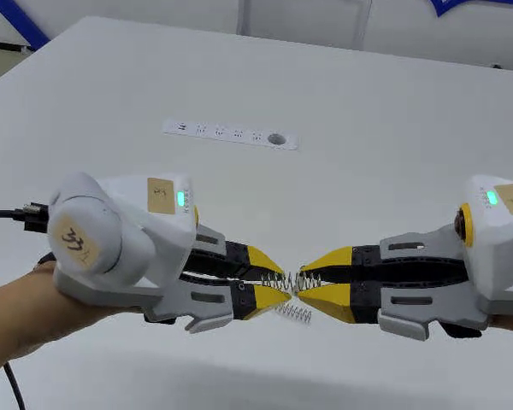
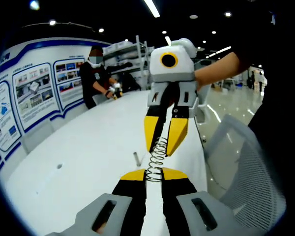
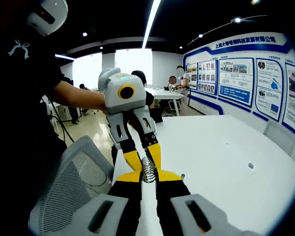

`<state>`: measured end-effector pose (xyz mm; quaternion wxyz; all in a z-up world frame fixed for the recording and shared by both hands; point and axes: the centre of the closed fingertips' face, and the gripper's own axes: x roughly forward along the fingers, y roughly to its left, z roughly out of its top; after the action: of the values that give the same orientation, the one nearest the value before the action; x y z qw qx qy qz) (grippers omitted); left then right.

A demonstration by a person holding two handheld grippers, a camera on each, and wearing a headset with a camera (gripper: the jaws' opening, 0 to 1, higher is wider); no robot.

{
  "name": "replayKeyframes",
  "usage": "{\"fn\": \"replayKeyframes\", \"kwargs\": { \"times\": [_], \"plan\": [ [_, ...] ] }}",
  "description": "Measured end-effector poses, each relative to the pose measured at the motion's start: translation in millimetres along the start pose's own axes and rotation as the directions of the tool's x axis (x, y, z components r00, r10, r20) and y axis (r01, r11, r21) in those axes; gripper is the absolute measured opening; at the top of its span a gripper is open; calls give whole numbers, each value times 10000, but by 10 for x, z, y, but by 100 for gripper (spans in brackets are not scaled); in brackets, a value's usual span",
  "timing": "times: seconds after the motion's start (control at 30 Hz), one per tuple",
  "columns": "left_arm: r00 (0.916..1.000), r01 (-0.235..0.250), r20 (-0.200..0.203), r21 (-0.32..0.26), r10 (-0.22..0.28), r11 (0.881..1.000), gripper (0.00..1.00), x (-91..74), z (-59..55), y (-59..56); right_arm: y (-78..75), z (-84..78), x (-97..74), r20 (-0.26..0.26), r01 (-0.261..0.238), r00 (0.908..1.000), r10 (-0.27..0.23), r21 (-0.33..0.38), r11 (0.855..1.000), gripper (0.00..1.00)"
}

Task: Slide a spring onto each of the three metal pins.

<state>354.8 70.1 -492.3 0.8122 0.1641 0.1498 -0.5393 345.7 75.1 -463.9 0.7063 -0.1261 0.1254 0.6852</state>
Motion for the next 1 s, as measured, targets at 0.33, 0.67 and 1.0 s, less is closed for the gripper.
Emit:
{"fn": "replayKeyframes", "kwargs": {
  "times": [0.33, 0.67, 1.0],
  "plan": [
    [9999, -31, 129, -15, 31, 10000, 10, -37, 33, -23, 83, 242, 80, 697, -82, 9975, 82, 4, 10000, 11],
    [9996, -33, 271, -99, 36, 9999, 10, 0, 76, -52, 74, 306, 77, 1061, -23, 9944, -14, 346, 9994, 11],
    [9993, -1, 371, -119, 5, 9999, 10, 22, 110, -58, 58, 352, 120, 1160, -8, 9932, -54, 534, 9986, 11]
  ]
}}
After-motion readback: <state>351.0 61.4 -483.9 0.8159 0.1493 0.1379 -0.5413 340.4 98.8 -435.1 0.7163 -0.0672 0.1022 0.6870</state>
